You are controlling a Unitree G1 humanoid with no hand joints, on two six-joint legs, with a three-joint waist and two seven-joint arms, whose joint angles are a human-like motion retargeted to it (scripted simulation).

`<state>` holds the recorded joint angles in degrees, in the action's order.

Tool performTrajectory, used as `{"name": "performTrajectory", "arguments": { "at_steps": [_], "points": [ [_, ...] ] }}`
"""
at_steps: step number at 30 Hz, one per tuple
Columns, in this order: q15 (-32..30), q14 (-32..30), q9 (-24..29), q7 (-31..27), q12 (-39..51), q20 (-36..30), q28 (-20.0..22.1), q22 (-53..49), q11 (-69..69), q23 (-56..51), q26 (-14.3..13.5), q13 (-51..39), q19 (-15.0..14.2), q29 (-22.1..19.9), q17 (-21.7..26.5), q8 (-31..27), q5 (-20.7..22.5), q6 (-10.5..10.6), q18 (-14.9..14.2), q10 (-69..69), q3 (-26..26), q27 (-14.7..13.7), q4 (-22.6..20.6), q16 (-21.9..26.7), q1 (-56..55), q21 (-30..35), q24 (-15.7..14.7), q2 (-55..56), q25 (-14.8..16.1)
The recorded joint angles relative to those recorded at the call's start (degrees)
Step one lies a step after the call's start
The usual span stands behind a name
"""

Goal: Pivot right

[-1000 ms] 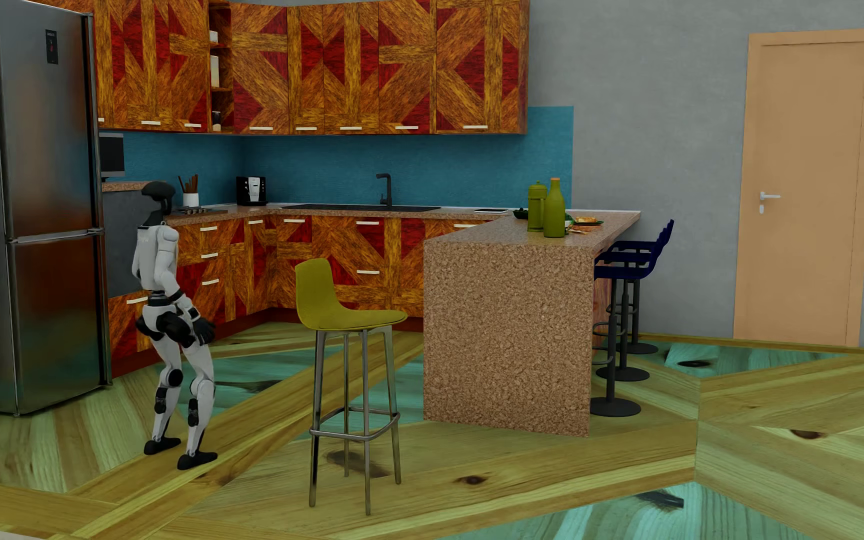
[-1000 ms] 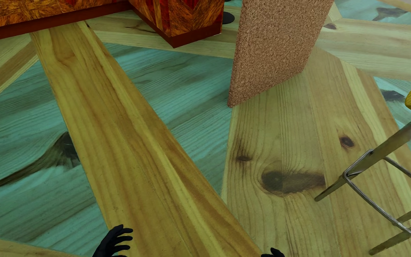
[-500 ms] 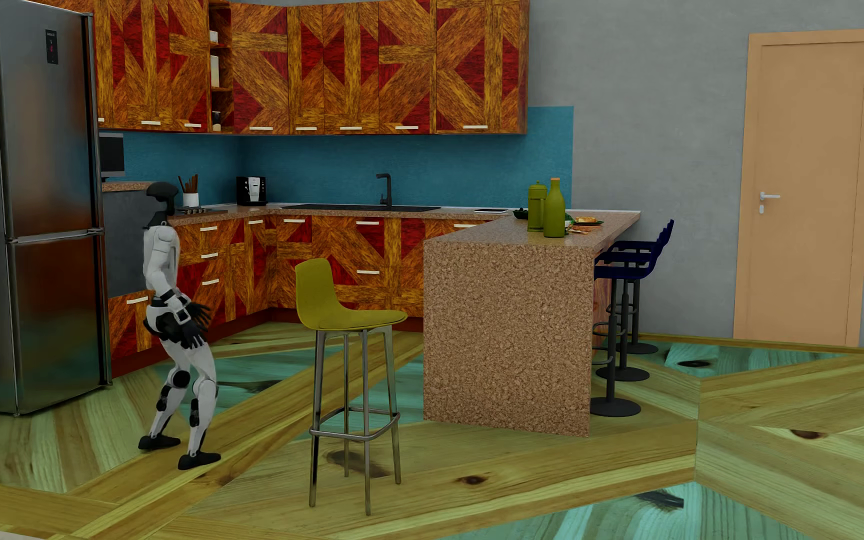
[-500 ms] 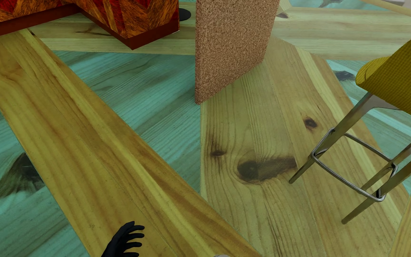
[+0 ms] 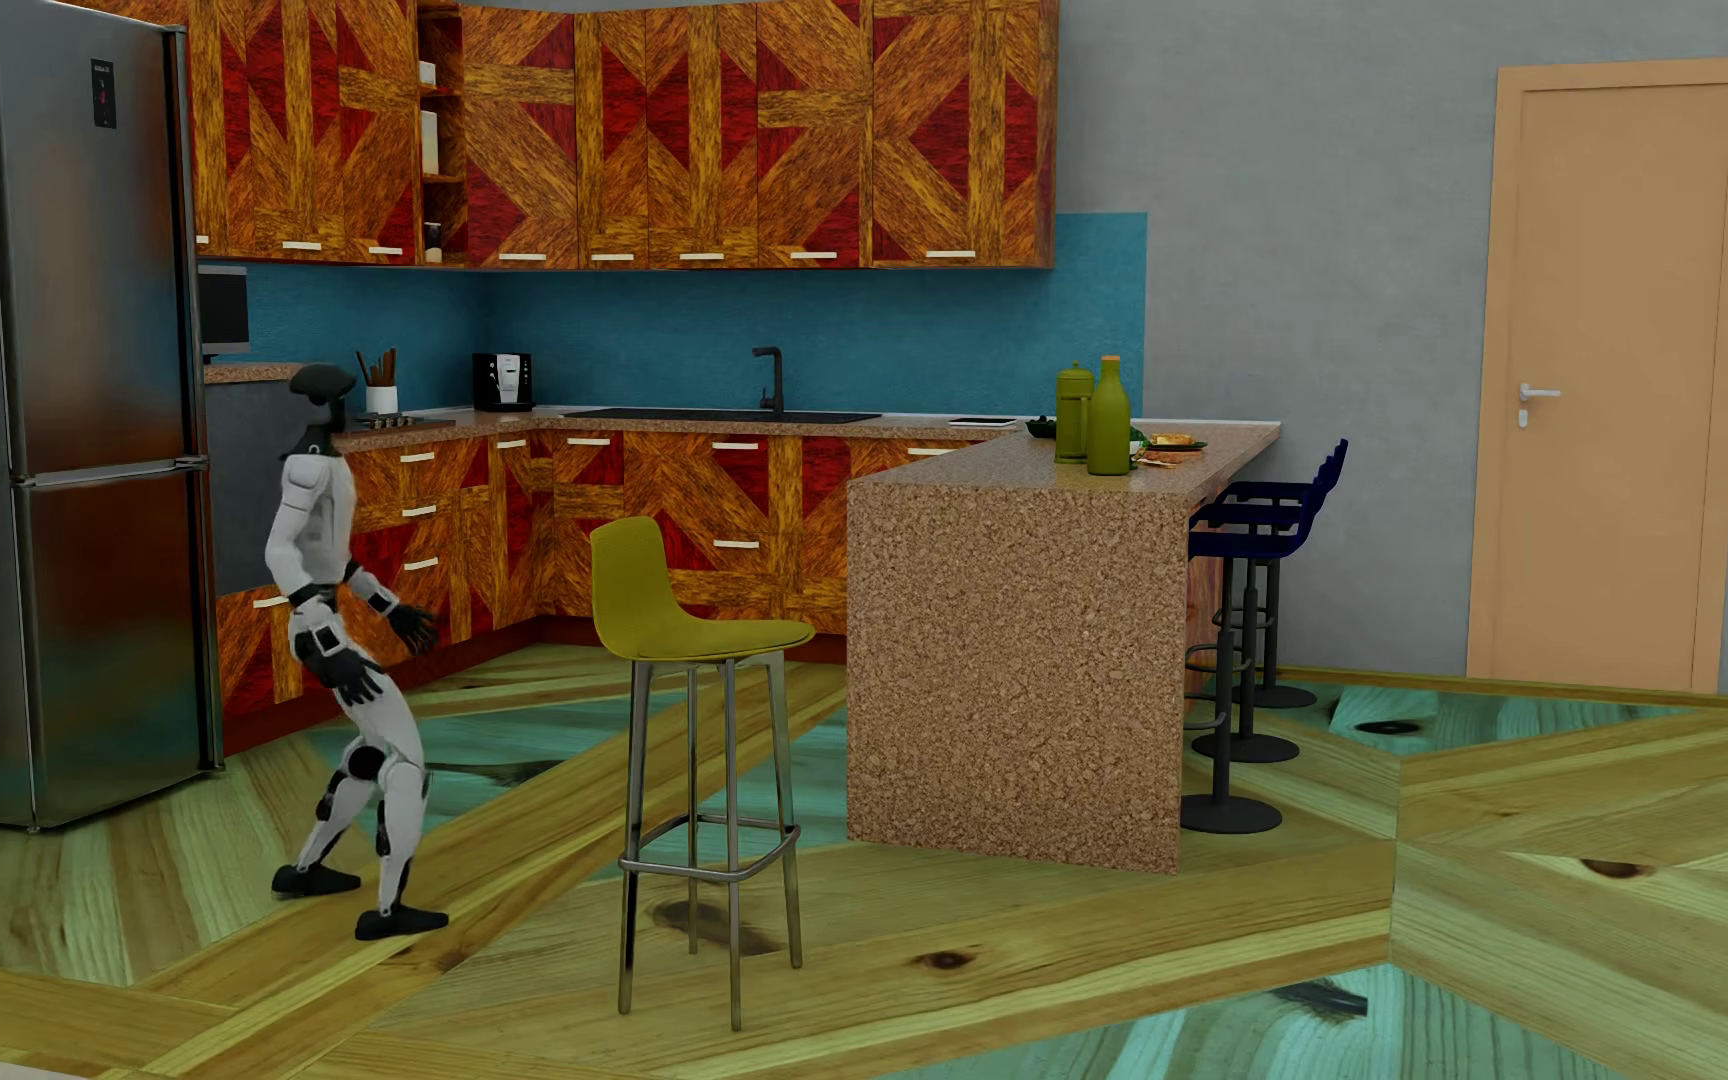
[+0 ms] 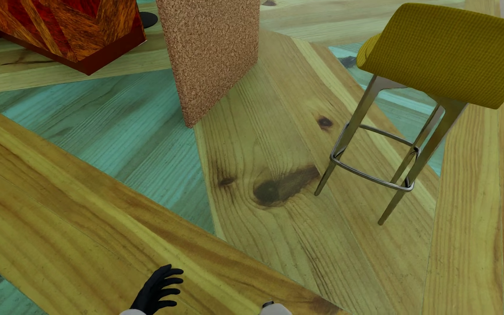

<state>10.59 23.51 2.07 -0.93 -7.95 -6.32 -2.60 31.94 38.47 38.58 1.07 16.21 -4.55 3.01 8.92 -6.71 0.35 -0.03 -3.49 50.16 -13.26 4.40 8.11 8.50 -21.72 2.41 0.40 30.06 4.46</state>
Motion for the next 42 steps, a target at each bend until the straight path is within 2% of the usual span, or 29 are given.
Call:
{"name": "performTrajectory", "arguments": {
  "at_steps": [1,2,3,5,6,7,8,9,10,11,12,13,15,17,18,20,23,24,26,27,28,30,32,35,38,39,40,41,42],
  "points": [
    [0.1,2.8,-0.8,-1.4,-1.8,-0.4,-0.4,0.9,-1.4,-1.4,0.0,0.8,-0.1,-0.2,-0.1,-0.4,1.0,1.2,1.4,-4.4,-1.1,0.2,0.0,0.8,1.6,-0.2,0.5,0.4,0.5],
    [2.5,2.5,-0.8,-0.4,-4.0,1.9,-1.3,2.9,-1.1,-1.7,0.4,-0.5,4.5,-1.9,-2.0,0.7,0.3,0.3,-3.4,-10.0,-4.3,0.5,0.0,2.5,5.0,-0.9,1.0,0.6,0.5],
    [5.4,2.6,-0.6,1.2,-3.7,2.0,-1.5,2.1,-0.2,-3.7,2.7,-0.3,5.3,-3.2,-2.4,2.5,-0.7,-0.2,-5.9,-10.0,-4.9,1.2,0.8,3.2,5.5,-0.2,1.2,1.3,0.2],
    [13.8,4.2,-0.6,3.7,0.9,1.1,-1.0,2.4,7.3,-2.6,5.2,1.5,10.9,-3.6,-2.1,5.5,-3.4,-2.9,-2.3,-8.1,-1.8,1.0,0.8,2.5,6.3,0.6,1.5,3.7,-0.7],
    [8.7,2.5,0.0,3.2,1.9,1.3,-0.3,0.1,7.5,0.2,4.9,-0.4,1.3,-2.6,0.1,5.0,-3.9,-3.6,-2.7,1.5,0.4,1.1,1.1,2.5,1.9,1.9,1.3,4.3,-1.3],
    [0.3,-1.5,0.0,0.6,2.5,1.1,0.4,-0.6,5.2,1.8,4.1,-0.6,0.7,-1.4,2.0,3.4,-2.8,-3.3,-2.7,9.9,2.4,0.8,0.1,2.2,-2.8,1.8,1.2,4.4,-1.0],
    [-2.3,-2.4,-0.7,-2.3,1.6,1.7,0.9,0.4,2.3,1.0,2.8,0.3,1.0,-0.7,2.0,2.3,-0.9,-1.2,-2.0,11.3,3.9,0.5,-1.4,1.2,-5.7,1.3,1.9,4.8,0.3],
    [0.9,2.7,-0.8,-3.6,-0.7,2.5,0.7,2.3,1.8,-1.7,1.6,2.2,0.7,-2.1,-0.8,2.4,0.5,0.6,-2.1,-0.2,1.9,-0.6,-1.4,2.0,-2.8,-1.1,2.8,4.7,1.7],
    [7.7,3.3,0.1,-1.5,-1.7,3.5,0.5,5.4,6.3,-1.4,1.3,0.7,4.6,-4.7,-1.6,3.6,0.0,-0.5,-5.5,-3.6,-1.0,-2.2,-0.7,3.6,0.4,0.1,3.1,4.2,2.4],
    [12.9,4.0,0.0,-0.1,-1.1,3.4,0.5,4.2,14.8,-1.8,3.3,0.4,8.3,-5.8,-1.2,5.9,-1.5,-1.3,-6.7,-2.7,-1.4,-3.2,-0.4,4.0,0.7,0.6,2.8,4.5,2.0],
    [16.8,5.0,-1.2,1.1,-0.2,2.6,0.8,3.1,19.3,-1.3,4.2,0.4,8.7,-5.5,-0.1,6.6,-2.7,-2.3,-3.7,-1.5,-0.4,-3.5,-0.5,3.6,0.3,0.3,2.1,2.5,0.6],
    [17.9,5.4,-2.0,2.1,1.3,1.8,1.4,3.2,16.2,-0.6,3.8,0.0,2.6,-4.6,1.8,5.8,-4.1,-3.5,-2.4,2.0,1.7,-3.4,-1.1,2.3,-1.1,1.1,1.4,-1.5,-0.7],
    [15.4,-1.4,-1.0,0.4,-0.6,0.9,3.3,1.1,14.1,-1.3,2.2,-1.9,2.5,-2.7,1.4,3.4,-1.8,-2.1,-4.4,9.8,4.1,-2.4,-0.7,-0.4,-4.9,1.0,0.2,-1.9,-1.7],
    [12.3,1.0,-1.1,-2.3,-2.9,3.3,4.0,1.0,8.8,-2.3,2.2,-0.6,2.4,-1.2,-0.6,2.4,0.2,1.2,-5.6,-2.5,3.0,-2.3,-1.2,1.5,-1.9,0.6,0.2,-3.3,-1.2],
    [11.6,1.3,-0.6,-1.3,-3.5,4.7,4.4,2.9,7.6,-2.5,1.4,-1.6,2.3,-0.5,-1.1,1.8,0.3,1.6,-3.7,-6.2,0.8,-1.9,-1.0,2.6,0.1,0.8,0.2,-3.7,-0.3],
    [11.2,1.3,0.7,0.4,-3.7,3.7,5.4,1.2,7.7,-1.0,1.3,-3.0,2.2,0.5,0.0,1.1,0.2,1.6,-3.9,-6.9,0.8,-1.4,-0.6,2.3,1.1,-0.8,-0.6,-3.4,1.1],
    [9.5,-6.8,3.2,0.1,0.3,1.3,5.1,-1.3,6.2,0.0,3.7,-1.7,2.5,-1.6,-0.5,-0.7,1.4,0.4,-3.7,3.7,1.9,-0.5,-0.1,0.8,-3.9,0.4,-1.7,-4.3,-1.9],
    [8.4,-8.7,2.7,-0.9,0.7,1.6,4.4,-0.3,4.5,-0.3,2.7,-1.0,2.4,-2.4,0.4,-1.5,1.8,0.5,-2.8,3.9,1.5,-0.3,-0.7,0.9,-4.8,0.5,-1.5,-4.7,-2.2],
    [6.7,-3.1,0.8,-2.4,-1.6,3.7,2.8,2.3,1.8,-2.0,-1.0,-0.9,2.3,-4.0,-1.1,-2.1,3.6,2.5,0.1,-9.0,-0.5,0.3,-1.1,2.1,-1.6,-1.2,-0.6,-4.8,-2.9],
    [6.5,-3.3,0.2,-1.4,-2.2,4.0,2.1,2.1,2.4,-1.0,-1.0,-2.1,2.1,-3.8,-0.6,-0.8,2.2,1.5,-4.5,-9.5,-1.3,0.2,-0.7,4.1,-1.1,1.3,-0.5,-4.0,-2.6],
    [5.8,-2.9,0.0,-1.0,-1.2,3.5,1.8,1.5,1.7,0.2,0.0,-2.8,1.8,-2.8,0.3,0.7,1.2,1.4,-6.7,-8.8,-1.0,0.1,-0.2,3.2,-1.1,0.4,-0.5,-4.2,-2.2],
    [5.5,-2.8,-0.8,0.7,-2.3,1.9,1.1,1.2,2.0,-0.8,0.1,-3.3,1.7,-1.3,-1.7,1.5,0.3,-0.4,-3.1,-9.2,-1.1,1.0,0.3,1.4,0.3,1.0,-1.1,-4.1,-1.0],
    [4.6,-2.7,-1.2,1.3,-2.2,1.1,-0.6,-0.3,1.1,-0.4,2.2,-3.1,1.6,0.8,-0.8,1.4,0.7,-1.0,-3.4,-9.1,-0.8,1.7,1.1,0.9,0.4,0.6,-2.0,-4.2,-0.8],
    [2.4,-2.5,-1.2,2.9,-3.8,1.6,-1.9,-1.3,-0.7,-0.5,3.1,-1.3,1.1,0.0,-1.0,1.8,0.4,-1.4,-3.3,-9.0,-3.0,2.2,2.2,1.9,0.5,-0.5,-2.2,-3.7,-1.5],
    [3.3,-2.9,-1.6,3.8,-2.9,1.5,-3.0,1.8,-3.9,-1.2,1.9,-0.2,1.2,-1.8,-0.4,2.8,0.2,-0.4,-2.9,-11.0,-5.8,5.2,2.9,2.6,1.5,-1.0,-0.7,-3.7,-1.8],
    [8.1,-3.3,-1.1,4.5,-0.6,2.0,-3.6,2.1,-1.7,-1.4,1.9,0.7,4.9,-2.2,-0.6,4.1,-0.9,-1.3,-2.9,-12.1,-4.4,6.2,2.9,2.9,2.8,-0.6,0.1,-3.7,-2.3],
    [10.1,-2.6,-0.8,5.4,-0.4,2.8,-3.9,-0.1,0.3,-0.6,1.3,-0.7,5.3,-2.4,-0.9,5.4,-2.1,-2.1,-2.9,-11.1,-3.1,7.3,3.2,3.3,3.1,-0.6,0.8,-3.0,-3.3],
    [6.0,-1.5,-1.1,6.1,-1.3,2.1,-3.3,0.2,-0.5,-1.4,-0.2,-2.4,-1.0,-2.8,-1.0,5.5,-2.7,-2.0,-3.0,-9.6,-3.0,8.2,3.6,2.9,2.5,0.5,1.4,-2.7,-4.2],
    [1.0,-1.1,-0.8,5.4,-1.9,1.5,-2.6,-1.0,-1.7,-1.5,-0.4,-2.5,1.5,-2.7,-0.5,4.8,-2.3,-2.2,-3.2,-7.6,-2.0,7.6,3.4,2.5,2.4,1.4,1.7,-3.4,-3.8]
  ]
}}
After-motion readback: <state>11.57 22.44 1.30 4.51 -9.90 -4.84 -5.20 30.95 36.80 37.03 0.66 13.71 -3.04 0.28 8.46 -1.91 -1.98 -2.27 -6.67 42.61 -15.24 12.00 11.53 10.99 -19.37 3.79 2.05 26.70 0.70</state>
